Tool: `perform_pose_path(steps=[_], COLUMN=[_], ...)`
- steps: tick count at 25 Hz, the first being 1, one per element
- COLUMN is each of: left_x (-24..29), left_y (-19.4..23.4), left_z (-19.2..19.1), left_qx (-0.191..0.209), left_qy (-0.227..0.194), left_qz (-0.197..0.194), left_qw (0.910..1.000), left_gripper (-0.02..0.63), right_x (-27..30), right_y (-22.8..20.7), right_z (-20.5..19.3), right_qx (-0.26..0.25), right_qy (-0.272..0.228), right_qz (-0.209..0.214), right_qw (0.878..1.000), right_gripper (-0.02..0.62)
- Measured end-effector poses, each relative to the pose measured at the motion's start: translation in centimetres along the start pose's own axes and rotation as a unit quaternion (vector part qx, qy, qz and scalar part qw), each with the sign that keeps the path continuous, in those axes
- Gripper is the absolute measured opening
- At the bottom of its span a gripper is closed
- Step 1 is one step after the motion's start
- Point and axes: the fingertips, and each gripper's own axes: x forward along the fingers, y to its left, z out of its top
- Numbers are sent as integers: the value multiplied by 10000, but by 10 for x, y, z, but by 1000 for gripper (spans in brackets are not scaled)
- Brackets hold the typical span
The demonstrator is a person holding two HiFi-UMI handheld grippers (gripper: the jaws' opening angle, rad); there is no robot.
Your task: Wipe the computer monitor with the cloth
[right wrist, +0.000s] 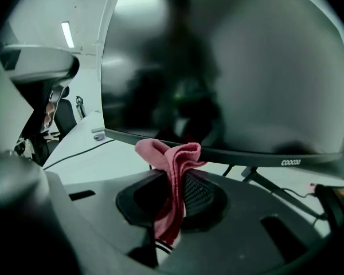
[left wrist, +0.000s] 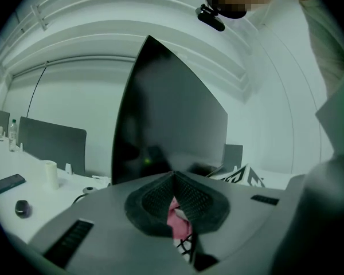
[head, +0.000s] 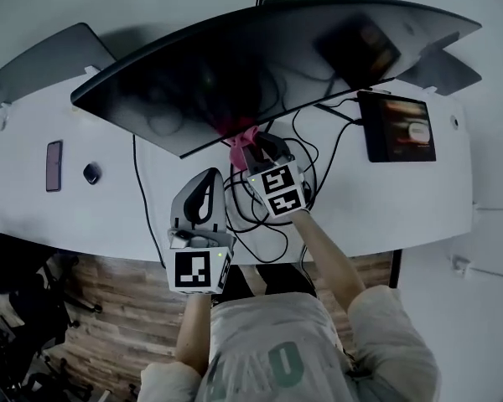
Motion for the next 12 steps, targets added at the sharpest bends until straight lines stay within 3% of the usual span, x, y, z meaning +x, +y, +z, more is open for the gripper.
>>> perform_pose_path(steps=[6,12], left_x=[21,45], left_y=[-23,-41], left_z=[5,6], left_qx=[30,-11], left_qy=[-53,-27], left_qz=[-416,-72], left_qw=[9991,10000], left_gripper=[14,14], right_x=[-2,-12], right_y=[-8,-38], right_z=[0,-9], right_qx=[-177,-143], right_qy=[75,55], right_qz=[-110,-13], right_qw=[9998,9999], right_gripper=[51,52])
